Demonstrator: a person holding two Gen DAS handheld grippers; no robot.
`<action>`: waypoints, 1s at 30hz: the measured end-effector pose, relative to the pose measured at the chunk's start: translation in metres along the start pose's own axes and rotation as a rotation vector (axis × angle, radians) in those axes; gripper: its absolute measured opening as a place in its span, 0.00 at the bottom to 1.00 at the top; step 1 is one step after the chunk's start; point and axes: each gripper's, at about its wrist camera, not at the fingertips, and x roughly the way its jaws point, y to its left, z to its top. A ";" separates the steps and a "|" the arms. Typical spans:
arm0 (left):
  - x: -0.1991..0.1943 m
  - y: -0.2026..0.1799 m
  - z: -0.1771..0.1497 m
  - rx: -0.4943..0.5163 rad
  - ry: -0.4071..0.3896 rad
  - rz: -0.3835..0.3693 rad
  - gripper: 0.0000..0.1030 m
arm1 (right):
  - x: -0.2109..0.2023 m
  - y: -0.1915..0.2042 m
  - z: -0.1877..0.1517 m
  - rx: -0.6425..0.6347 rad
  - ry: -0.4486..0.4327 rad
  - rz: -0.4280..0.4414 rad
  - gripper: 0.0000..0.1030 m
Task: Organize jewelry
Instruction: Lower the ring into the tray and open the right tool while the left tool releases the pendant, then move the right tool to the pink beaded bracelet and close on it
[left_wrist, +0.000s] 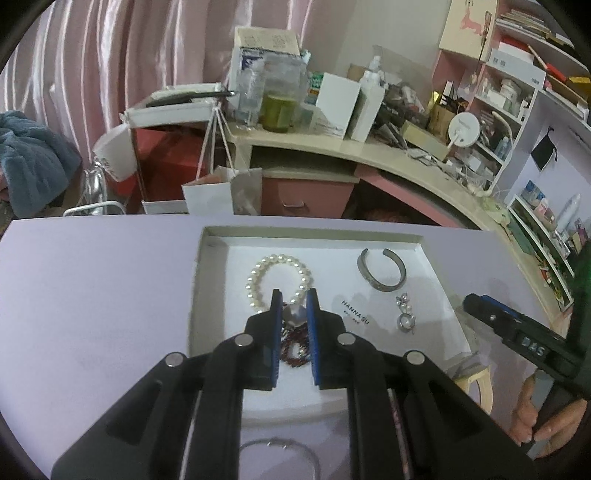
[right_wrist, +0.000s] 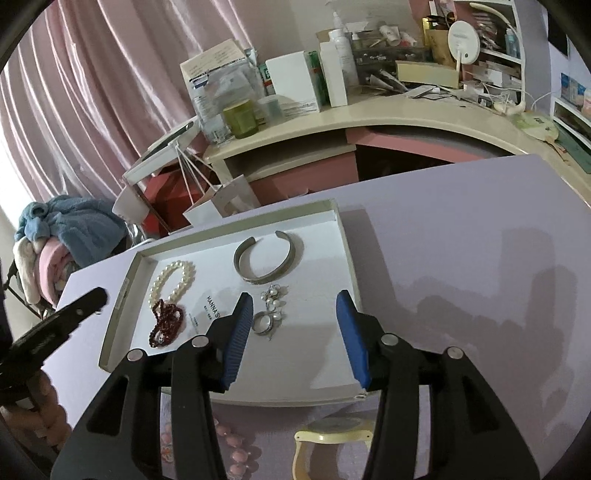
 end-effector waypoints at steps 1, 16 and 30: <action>0.004 -0.003 0.002 0.007 0.002 -0.004 0.13 | 0.000 0.000 0.001 0.003 -0.003 0.000 0.48; -0.004 -0.020 0.016 0.036 -0.051 -0.016 0.51 | -0.012 -0.016 -0.007 0.044 -0.006 -0.019 0.47; -0.075 0.031 -0.025 -0.068 -0.110 0.093 0.63 | -0.056 -0.019 -0.027 0.016 -0.047 -0.034 0.47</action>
